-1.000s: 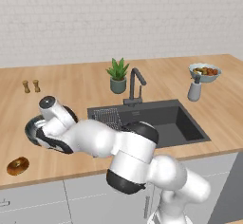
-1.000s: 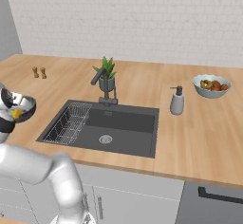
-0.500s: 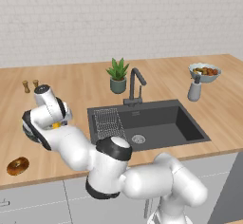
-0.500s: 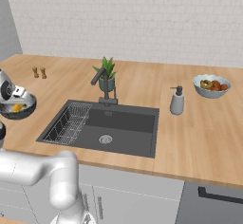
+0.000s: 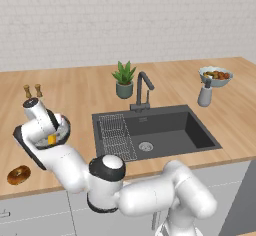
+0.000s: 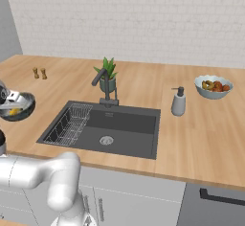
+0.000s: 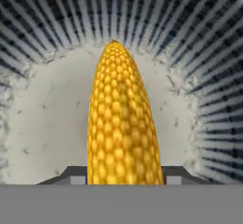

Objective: Pick the corn from the sink and place it in the bowl. Then pick the bowl and place it in the microwave. Then close the microwave door and press the start button.

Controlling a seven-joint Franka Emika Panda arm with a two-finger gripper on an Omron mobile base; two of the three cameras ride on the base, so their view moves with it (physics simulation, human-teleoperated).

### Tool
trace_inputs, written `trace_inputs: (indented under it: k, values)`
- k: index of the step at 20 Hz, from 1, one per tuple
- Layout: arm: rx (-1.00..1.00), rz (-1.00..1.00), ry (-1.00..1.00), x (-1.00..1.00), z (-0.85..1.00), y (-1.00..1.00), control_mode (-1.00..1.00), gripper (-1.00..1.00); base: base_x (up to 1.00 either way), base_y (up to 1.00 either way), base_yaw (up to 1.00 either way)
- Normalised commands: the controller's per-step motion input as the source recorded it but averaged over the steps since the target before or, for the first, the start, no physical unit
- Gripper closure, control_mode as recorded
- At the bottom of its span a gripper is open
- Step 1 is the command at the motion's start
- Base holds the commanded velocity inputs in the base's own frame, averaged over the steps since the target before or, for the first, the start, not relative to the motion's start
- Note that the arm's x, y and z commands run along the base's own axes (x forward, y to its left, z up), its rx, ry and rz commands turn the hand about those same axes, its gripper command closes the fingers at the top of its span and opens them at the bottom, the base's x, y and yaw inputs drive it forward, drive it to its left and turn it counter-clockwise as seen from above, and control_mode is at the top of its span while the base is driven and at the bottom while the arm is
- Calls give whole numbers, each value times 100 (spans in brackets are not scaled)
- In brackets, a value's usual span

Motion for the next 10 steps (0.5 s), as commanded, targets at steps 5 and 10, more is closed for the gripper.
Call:
trace_inputs:
  k: [5,10]
  values:
    - [9,-1,-7,-20,-2,-27,-100,-100,0,0,0]
    - [11,-3,-3,-35,23,-42,-100,-100,0,0,0]
